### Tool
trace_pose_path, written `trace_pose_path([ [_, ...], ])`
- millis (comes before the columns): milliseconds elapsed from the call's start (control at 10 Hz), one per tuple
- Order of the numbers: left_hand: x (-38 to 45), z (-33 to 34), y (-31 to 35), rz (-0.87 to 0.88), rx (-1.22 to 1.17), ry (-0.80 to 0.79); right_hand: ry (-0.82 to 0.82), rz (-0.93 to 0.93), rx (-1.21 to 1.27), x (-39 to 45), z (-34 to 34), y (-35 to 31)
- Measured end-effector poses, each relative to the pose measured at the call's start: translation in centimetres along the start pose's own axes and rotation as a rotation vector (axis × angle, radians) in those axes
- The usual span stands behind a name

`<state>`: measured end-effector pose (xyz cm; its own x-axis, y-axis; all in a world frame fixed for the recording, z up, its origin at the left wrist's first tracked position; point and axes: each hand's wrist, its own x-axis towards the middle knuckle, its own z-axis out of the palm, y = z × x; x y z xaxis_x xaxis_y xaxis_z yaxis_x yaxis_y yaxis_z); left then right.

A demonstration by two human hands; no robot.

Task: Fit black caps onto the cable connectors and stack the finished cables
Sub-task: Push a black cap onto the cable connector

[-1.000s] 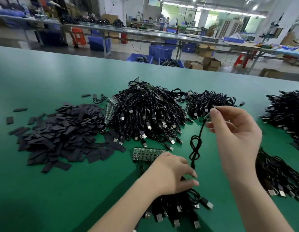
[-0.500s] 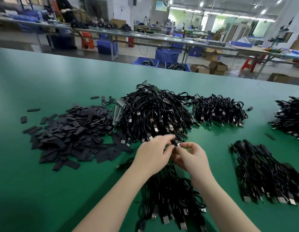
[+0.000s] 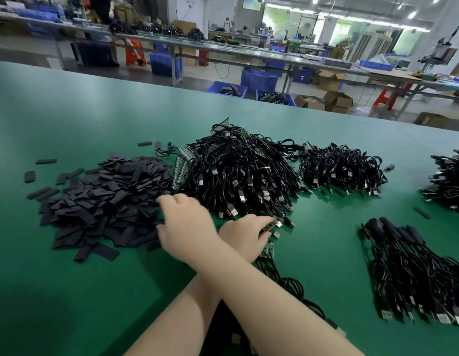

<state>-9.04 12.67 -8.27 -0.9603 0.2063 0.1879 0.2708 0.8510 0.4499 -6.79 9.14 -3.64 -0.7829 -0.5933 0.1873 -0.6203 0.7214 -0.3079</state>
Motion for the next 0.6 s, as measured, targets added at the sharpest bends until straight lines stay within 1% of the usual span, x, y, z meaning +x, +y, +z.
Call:
trace_pose_path([
  [100,-0.5,0.7,-0.8,-0.006,-0.167,0.024,-0.131,-0.091,-0.063,2.7,2.8,-2.0],
  [200,-0.7,0.8,-1.1,-0.022,-0.205,0.046,-0.152,-0.161,-0.078,4.1,4.8,-2.1],
  [300,-1.0,1.3,-1.5,-0.055,-0.253,0.125,-0.141,-0.149,-0.115,4.2,6.2,-1.9],
  [400,-1.0,1.6,-1.7,-0.074,-0.252,0.149,-0.033,-0.155,-0.168,4.1,6.2,-2.0],
  [500,-0.9,1.8,-1.7,-0.070,-0.260,0.162,0.034,-0.150,-0.187,3.8,5.6,-1.7],
  [600,-0.9,1.9,-1.7,-0.085,-0.259,0.152,0.052,-0.114,-0.162,3.6,5.5,-1.4],
])
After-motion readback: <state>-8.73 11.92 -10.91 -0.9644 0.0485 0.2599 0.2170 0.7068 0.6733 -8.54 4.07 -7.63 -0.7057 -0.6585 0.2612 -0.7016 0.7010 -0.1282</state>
